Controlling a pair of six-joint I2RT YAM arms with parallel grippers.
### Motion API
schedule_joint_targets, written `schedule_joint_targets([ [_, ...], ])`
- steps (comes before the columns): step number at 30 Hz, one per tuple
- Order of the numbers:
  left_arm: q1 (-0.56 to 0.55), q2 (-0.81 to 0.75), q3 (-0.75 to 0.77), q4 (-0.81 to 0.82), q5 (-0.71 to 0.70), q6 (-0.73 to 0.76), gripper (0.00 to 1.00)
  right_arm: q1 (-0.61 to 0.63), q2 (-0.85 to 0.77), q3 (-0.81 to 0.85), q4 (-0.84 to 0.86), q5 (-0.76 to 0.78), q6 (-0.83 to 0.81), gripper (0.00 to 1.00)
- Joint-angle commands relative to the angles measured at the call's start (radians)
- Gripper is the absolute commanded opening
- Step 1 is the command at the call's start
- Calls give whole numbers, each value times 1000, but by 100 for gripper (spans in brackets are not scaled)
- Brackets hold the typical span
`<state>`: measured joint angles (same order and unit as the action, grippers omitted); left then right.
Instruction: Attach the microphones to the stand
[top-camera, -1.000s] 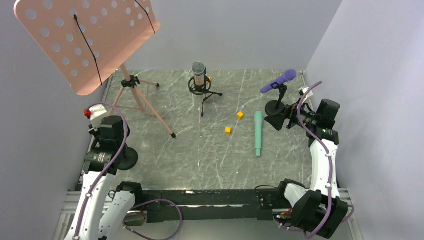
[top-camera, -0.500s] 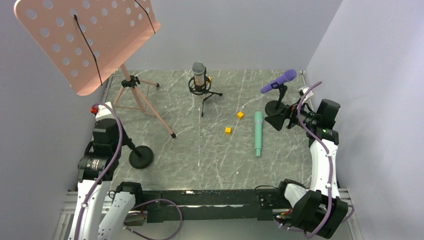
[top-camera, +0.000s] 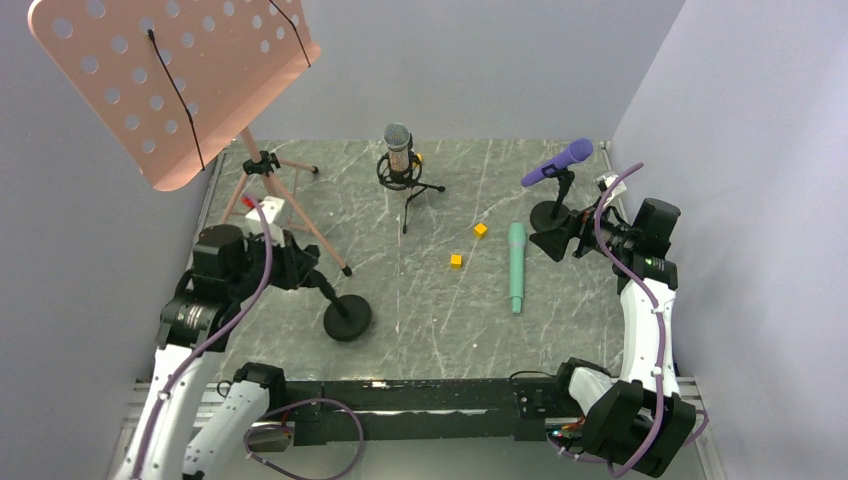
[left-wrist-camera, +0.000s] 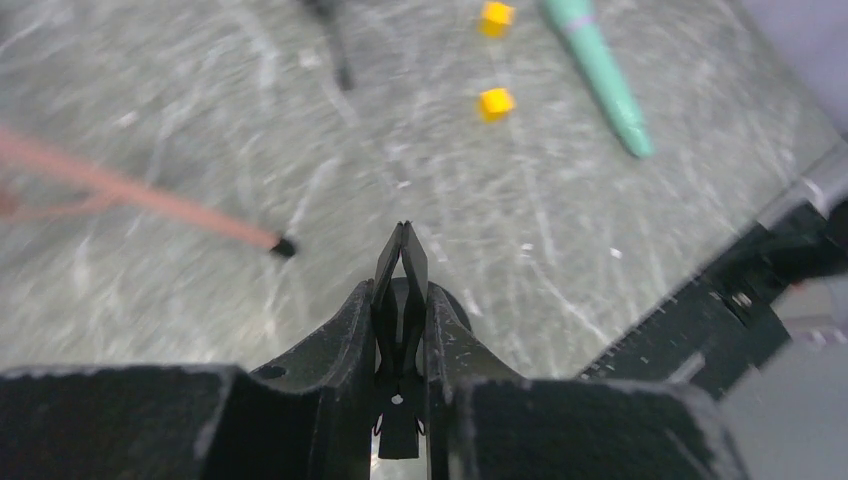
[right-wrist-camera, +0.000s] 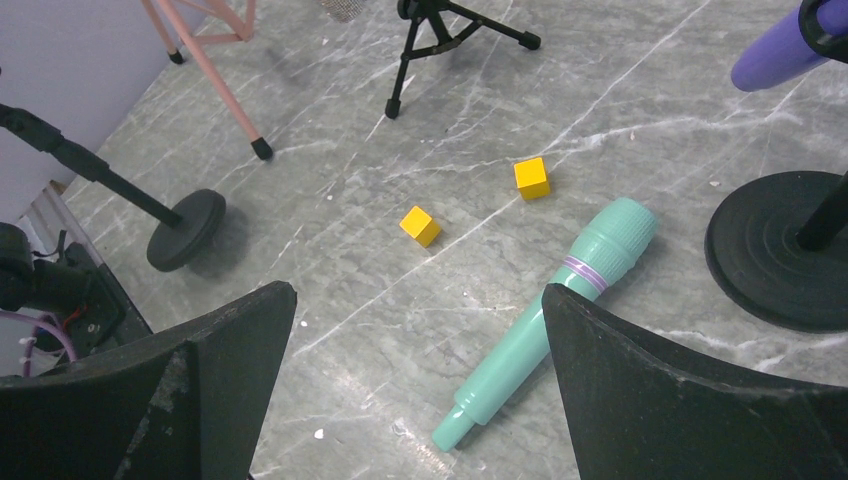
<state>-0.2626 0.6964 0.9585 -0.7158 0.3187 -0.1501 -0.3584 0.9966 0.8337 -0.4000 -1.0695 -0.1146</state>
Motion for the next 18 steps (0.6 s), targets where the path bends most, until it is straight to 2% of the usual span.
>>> schedule_joint_targets([
  [1, -267, 114, 145, 218, -49, 34, 0, 2, -1, 2, 7, 9, -29, 100],
  [5, -428, 277, 214, 282, -150, 67, 0, 2, 4, 4, -1, 20, -41, 100],
  [8, -501, 393, 245, 360, -203, 92, 0, 2, 4, 2, -5, 30, -51, 100],
  [13, -575, 534, 270, 453, -254, 126, 0, 2, 10, -4, -5, 32, -52, 100],
  [18, -613, 623, 287, 452, -270, 138, 0, 2, 22, -4, -10, 28, -53, 100],
])
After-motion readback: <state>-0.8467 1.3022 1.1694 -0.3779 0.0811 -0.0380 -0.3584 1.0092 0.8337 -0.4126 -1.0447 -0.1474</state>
